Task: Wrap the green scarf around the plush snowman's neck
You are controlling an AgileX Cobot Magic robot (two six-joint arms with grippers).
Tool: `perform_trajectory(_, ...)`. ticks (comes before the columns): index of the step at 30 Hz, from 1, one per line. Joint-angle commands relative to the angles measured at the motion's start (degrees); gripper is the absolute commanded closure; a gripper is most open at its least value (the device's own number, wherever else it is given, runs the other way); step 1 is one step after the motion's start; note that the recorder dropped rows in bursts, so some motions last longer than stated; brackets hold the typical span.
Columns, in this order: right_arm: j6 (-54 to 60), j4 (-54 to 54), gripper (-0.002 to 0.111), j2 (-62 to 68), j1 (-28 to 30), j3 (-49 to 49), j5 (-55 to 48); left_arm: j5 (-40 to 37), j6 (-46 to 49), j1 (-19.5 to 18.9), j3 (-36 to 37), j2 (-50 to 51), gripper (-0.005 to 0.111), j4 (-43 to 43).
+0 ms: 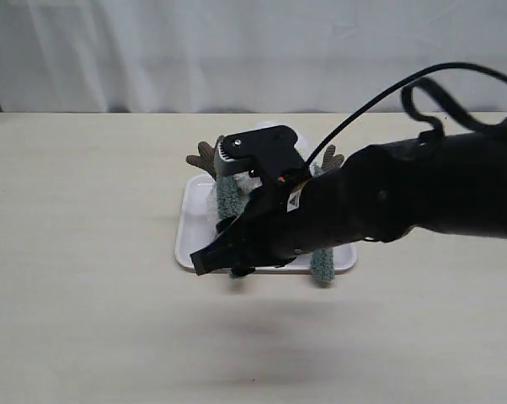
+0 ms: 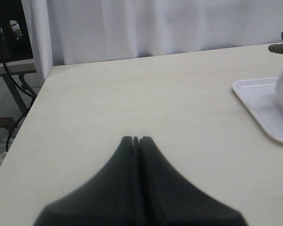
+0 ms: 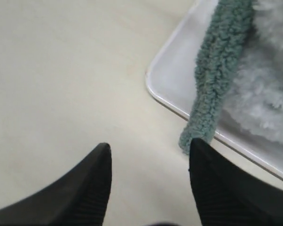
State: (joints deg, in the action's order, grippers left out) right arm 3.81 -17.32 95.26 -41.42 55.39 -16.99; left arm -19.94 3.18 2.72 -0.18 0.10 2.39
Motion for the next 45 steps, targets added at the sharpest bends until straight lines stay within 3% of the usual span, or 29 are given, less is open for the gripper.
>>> perform_trajectory(1,-0.59,0.22,0.059,5.76,0.25,1.61,3.53,0.92,-0.05,-0.06,0.18,-0.10,0.107,-0.04)
perform_trajectory(9,-0.59,0.22,0.059,11.40,0.60,2.59,10.70,0.92,-0.05,-0.06,0.18,-0.10,0.107,-0.04)
perform_trajectory(25,-1.48,0.05,0.054,11.33,4.59,2.49,3.72,0.92,-0.05,-0.06,0.18,-0.10,0.107,-0.04)
perform_trajectory(45,-1.11,-3.25,0.054,15.86,4.59,2.59,8.97,0.92,-0.05,-0.06,0.18,-0.10,0.107,-0.04)
